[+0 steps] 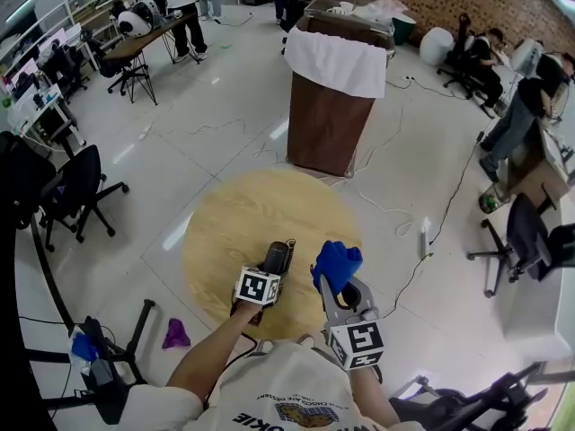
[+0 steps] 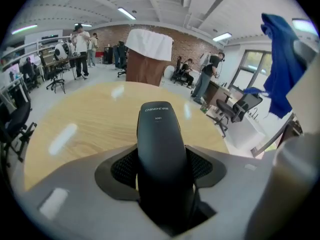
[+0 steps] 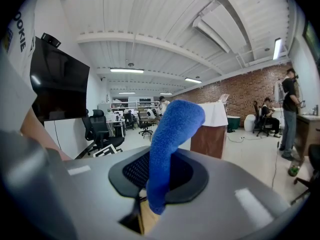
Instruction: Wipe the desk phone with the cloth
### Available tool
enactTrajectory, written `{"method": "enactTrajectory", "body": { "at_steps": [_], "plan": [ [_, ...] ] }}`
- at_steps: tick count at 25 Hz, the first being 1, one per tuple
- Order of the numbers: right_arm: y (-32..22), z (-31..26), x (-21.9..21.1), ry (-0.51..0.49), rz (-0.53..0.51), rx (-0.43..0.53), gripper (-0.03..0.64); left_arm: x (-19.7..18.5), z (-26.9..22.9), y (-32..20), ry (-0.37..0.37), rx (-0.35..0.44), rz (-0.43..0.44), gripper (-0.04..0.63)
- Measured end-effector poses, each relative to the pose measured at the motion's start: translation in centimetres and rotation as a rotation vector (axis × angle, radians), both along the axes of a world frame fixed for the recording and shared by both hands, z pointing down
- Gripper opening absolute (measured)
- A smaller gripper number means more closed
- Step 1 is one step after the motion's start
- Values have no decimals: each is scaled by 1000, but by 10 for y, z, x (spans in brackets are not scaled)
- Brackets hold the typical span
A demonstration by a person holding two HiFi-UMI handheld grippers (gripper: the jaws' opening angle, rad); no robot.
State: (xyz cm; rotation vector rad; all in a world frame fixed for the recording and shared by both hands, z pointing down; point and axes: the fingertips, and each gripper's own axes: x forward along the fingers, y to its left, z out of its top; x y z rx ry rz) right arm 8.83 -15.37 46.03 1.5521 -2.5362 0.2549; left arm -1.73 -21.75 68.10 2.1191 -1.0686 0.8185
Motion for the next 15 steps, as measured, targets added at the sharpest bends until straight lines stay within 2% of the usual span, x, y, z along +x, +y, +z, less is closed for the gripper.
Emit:
{"method": "enactTrajectory", "body": {
  "at_steps": [6, 10, 12, 15],
  "plan": [
    [-2, -15, -10, -5, -23, 35, 61, 11, -78, 0, 327, 88, -31, 267],
    [-4, -32, -18, -15, -42, 75, 61, 22, -135, 13, 560, 135, -6, 267],
    [-6, -45, -23, -28, -59, 96, 61, 28, -158, 22, 634, 154, 21, 268],
    [-7, -74, -33, -59, -101, 156, 61, 34, -180, 32, 685, 171, 57, 267]
  ]
}}
